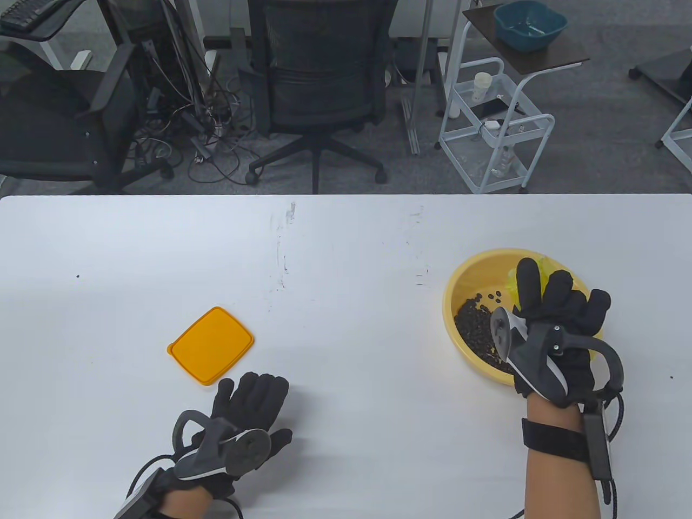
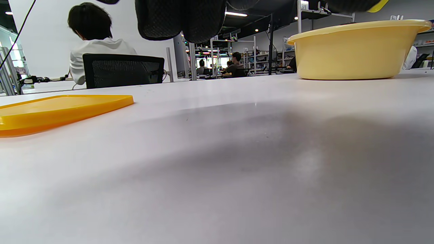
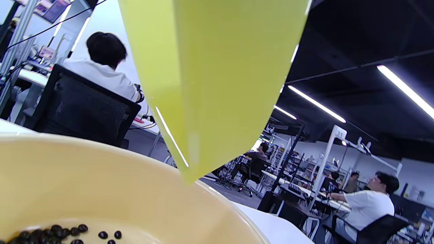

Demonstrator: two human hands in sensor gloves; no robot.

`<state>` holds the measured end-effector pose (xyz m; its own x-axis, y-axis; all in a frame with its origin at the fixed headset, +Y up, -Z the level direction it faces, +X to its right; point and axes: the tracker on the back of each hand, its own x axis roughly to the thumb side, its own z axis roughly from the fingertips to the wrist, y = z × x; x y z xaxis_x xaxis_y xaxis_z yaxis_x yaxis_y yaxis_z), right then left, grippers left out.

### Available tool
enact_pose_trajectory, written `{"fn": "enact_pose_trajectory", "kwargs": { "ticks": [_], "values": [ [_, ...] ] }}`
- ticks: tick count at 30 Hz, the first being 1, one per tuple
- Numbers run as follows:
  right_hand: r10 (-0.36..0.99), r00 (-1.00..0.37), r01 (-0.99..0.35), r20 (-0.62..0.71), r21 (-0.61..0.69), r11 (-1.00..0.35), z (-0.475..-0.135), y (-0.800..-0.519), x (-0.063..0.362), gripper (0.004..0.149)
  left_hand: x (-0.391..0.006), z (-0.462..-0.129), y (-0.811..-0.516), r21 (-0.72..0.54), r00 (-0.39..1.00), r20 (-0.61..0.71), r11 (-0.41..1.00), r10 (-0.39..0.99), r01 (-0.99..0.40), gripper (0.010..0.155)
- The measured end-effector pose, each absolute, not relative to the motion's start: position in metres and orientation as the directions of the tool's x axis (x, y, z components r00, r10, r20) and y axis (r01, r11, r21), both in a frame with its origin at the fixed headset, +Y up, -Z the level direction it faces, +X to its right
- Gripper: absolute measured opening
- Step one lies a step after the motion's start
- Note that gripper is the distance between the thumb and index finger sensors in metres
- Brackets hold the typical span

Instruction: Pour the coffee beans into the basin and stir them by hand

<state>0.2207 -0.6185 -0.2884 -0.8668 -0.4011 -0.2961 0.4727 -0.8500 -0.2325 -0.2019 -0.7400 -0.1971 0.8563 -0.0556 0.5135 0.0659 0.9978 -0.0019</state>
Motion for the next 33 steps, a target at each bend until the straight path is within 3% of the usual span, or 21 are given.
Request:
{"fn": "enact_pose_trajectory", "kwargs": {
  "ticks": [3,5,8,10,12,15,18,19,23,26,33],
  "values": [
    [-0.522,-0.817,0.567,-0.244,-0.180,-0.804,-0.290,-0.626,0.211,0.074,-0.202,-0.197,-0.740,-0.002,0.856,0.514,0.998,-0.055,0.065,0.081],
    [-0.653,-0.721,0.691,-0.232,-0.181,-0.699,-0.288,-0.632,0.201,0.074,-0.202,-0.197,-0.740,-0.003,0.856,0.514,0.998,-0.054,0.065,0.081],
    [-0.639,-0.732,0.681,-0.238,-0.293,-0.671,-0.281,-0.630,0.187,0.072,-0.202,-0.198,-0.740,-0.012,0.852,0.521,0.998,-0.049,0.065,0.082],
    [-0.502,-0.823,0.568,-0.266,-0.399,-0.720,-0.271,-0.618,0.179,0.071,-0.202,-0.198,-0.741,-0.029,0.847,0.531,0.998,-0.036,0.061,0.084],
    [-0.224,-0.948,0.309,-0.226,-0.481,-0.820,-0.257,-0.602,0.171,0.069,-0.203,-0.200,-0.744,-0.065,0.844,0.537,0.997,0.001,0.041,0.085],
    [0.176,-0.981,-0.106,-0.083,-0.533,-0.840,-0.234,-0.594,0.164,0.067,-0.206,-0.202,-0.744,-0.108,0.846,0.530,0.994,0.062,-0.005,0.084],
    [0.505,-0.862,-0.484,0.041,-0.360,-0.798,-0.216,-0.613,0.152,0.065,-0.212,-0.204,-0.743,-0.190,0.818,0.516,0.965,0.254,-0.179,0.083],
    [0.620,-0.783,-0.610,0.049,-0.248,-0.752,-0.212,-0.626,0.146,0.065,-0.214,-0.205,-0.742,-0.240,0.788,0.500,0.931,0.360,-0.273,0.082],
    [0.858,-0.511,-0.859,-0.051,0.070,-0.507,-0.210,-0.684,0.126,0.065,-0.219,-0.205,-0.736,-0.405,0.587,0.414,0.718,0.696,-0.566,0.081],
    [0.837,-0.539,-0.839,-0.096,0.156,-0.522,-0.211,-0.716,0.112,0.065,-0.217,-0.201,-0.736,-0.475,0.467,0.357,0.587,0.809,-0.655,0.080],
    [0.774,-0.632,-0.763,-0.051,0.220,-0.608,-0.204,-0.726,0.087,0.067,-0.197,-0.190,-0.739,-0.494,0.555,0.332,0.641,0.763,-0.587,0.084]
  ]
}}
